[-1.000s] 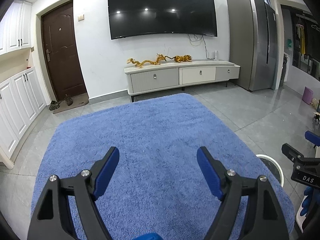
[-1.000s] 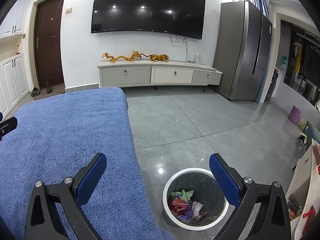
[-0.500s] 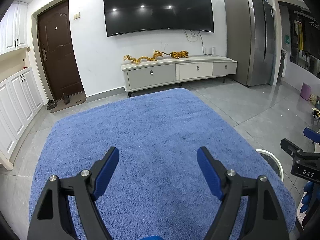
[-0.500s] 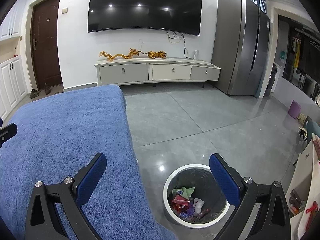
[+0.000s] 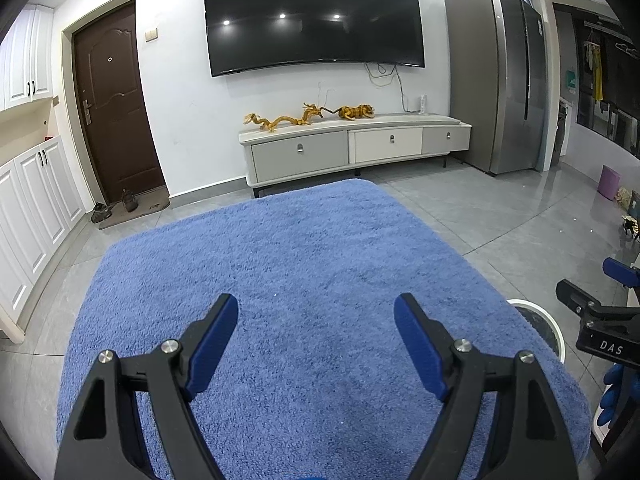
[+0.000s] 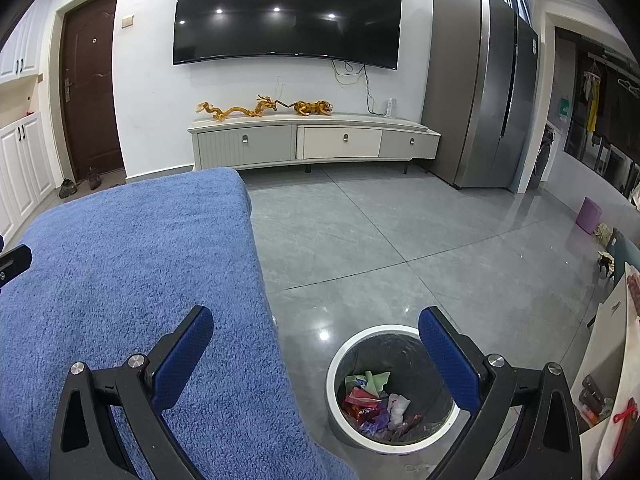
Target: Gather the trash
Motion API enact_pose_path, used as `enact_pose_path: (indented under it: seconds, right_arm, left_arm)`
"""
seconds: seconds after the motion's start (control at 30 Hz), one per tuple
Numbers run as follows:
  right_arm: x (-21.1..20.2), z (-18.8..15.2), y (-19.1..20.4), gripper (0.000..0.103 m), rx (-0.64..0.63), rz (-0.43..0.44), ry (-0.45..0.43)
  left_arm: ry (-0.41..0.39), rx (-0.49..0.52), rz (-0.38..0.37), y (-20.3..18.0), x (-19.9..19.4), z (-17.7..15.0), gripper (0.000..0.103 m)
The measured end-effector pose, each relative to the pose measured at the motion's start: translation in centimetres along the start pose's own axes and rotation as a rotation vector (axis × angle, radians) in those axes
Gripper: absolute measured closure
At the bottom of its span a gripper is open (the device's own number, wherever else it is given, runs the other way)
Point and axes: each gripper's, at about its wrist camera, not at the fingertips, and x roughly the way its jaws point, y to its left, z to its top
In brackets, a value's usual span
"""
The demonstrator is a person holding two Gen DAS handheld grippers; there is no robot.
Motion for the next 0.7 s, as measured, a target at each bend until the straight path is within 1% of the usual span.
enact_pose_path:
  seconds: [0.7]
  right_arm:
    - [-0.4,-0.24,0.2,0.0,0.008,-0.006,-0.004]
  left_arm:
    - [-0.012,0.016,-0.008,-0.65,-0.72,0.18,0.023]
